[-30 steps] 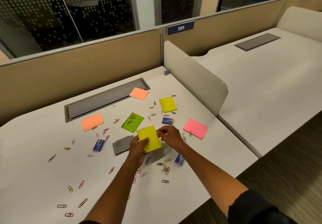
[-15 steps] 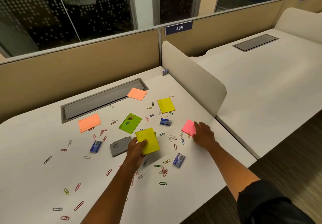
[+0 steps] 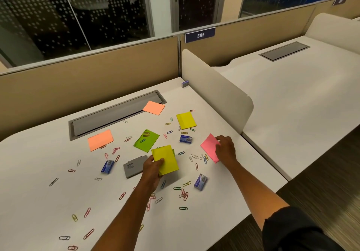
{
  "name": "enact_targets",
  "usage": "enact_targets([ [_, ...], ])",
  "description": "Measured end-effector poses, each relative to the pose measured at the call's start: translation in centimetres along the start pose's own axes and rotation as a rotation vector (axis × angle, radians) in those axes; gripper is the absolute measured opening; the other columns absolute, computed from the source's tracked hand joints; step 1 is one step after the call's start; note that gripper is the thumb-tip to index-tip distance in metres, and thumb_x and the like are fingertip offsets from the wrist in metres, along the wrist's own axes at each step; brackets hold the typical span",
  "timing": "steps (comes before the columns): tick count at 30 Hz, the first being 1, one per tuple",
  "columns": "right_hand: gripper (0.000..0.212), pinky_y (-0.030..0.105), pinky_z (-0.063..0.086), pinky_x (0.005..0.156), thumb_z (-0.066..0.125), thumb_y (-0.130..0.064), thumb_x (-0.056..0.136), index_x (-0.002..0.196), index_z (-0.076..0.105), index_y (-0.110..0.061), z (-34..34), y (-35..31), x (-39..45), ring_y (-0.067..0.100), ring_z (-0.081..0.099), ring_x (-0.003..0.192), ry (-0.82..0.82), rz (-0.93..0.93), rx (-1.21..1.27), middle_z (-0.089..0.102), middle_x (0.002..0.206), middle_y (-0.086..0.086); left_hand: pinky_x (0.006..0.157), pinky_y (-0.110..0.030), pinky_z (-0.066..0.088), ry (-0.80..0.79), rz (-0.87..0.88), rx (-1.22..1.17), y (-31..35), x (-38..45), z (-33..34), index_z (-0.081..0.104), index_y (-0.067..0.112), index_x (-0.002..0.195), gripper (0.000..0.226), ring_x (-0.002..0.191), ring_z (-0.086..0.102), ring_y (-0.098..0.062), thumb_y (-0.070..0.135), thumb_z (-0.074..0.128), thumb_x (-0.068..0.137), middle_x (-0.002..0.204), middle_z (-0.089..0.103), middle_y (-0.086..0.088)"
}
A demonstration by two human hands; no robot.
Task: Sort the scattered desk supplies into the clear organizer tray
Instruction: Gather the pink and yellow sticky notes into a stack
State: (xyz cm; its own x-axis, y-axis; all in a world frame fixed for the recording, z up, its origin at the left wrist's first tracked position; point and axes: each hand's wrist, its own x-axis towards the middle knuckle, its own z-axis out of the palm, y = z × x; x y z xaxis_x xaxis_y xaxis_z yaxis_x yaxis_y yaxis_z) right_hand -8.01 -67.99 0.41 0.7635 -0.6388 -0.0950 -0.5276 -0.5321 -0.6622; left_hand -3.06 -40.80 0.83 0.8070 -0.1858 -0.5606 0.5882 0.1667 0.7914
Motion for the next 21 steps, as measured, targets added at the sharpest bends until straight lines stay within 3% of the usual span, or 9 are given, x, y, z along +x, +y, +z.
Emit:
enact_targets([
  [5, 0.024, 0.033, 0.046, 0.077, 0.043, -0.006, 0.094, 0.113, 0.058, -0.008, -0.1, -3.4, -0.2, 0.027, 0.054, 0.100, 0.100, -0.042, 0.306, 0.055, 0.111, 0.014, 0.075, -0.039, 0.050, 0.006, 0.005, -0.041, 0.4, 0.0, -0.3, 0.050, 0.013, 0.124, 0.030, 0.097, 0.057, -0.029, 0.005, 0.049, 0.096, 0.117, 0.057, -0.014],
  [10, 0.021, 0.027, 0.046, 0.074, 0.052, -0.006, 0.091, 0.105, 0.063, -0.018, 1.5, -7.4, -1.6, 0.015, 0.056, 0.086, -0.094, -0.065, 0.597, 0.062, 0.097, 0.002, 0.077, -0.039, 0.049, -0.008, 0.021, -0.094, 0.7, -0.2, 0.1, 0.047, 0.009, 0.130, 0.032, 0.100, 0.056, -0.030, 0.007, 0.043, 0.099, 0.122, 0.056, -0.016],
  [16, 0.013, 0.048, 0.055, 0.086, 0.062, -0.018, 0.086, 0.094, 0.066, -0.027, 6.6, -9.4, -3.6, 0.025, 0.063, 0.098, -0.409, 0.024, 0.594, 0.069, 0.099, 0.004, 0.075, -0.044, 0.057, -0.082, 0.082, -0.205, 1.6, -0.4, 0.2, 0.047, 0.009, 0.132, 0.036, 0.102, 0.062, -0.032, 0.024, 0.040, 0.100, 0.121, 0.062, -0.015],
  [19, 0.018, 0.039, 0.058, 0.076, 0.064, -0.018, 0.087, 0.105, 0.066, -0.020, 7.7, -10.4, -4.3, 0.023, 0.064, 0.098, -0.427, 0.053, 0.572, 0.068, 0.102, 0.005, 0.081, -0.048, 0.055, -0.076, 0.091, -0.174, 2.4, -0.4, -0.2, 0.049, 0.012, 0.130, 0.041, 0.112, 0.059, -0.037, 0.034, 0.046, 0.096, 0.123, 0.062, -0.016],
  [21, 0.018, 0.029, 0.056, 0.067, 0.066, -0.018, 0.087, 0.104, 0.068, -0.017, 7.7, -10.8, -4.5, 0.019, 0.065, 0.093, -0.400, -0.009, 0.550, 0.069, 0.097, 0.001, 0.079, -0.045, 0.057, -0.056, 0.091, -0.137, 2.6, -0.2, -0.5, 0.048, 0.010, 0.131, 0.040, 0.110, 0.059, -0.037, 0.026, 0.052, 0.095, 0.123, 0.061, -0.017],
])
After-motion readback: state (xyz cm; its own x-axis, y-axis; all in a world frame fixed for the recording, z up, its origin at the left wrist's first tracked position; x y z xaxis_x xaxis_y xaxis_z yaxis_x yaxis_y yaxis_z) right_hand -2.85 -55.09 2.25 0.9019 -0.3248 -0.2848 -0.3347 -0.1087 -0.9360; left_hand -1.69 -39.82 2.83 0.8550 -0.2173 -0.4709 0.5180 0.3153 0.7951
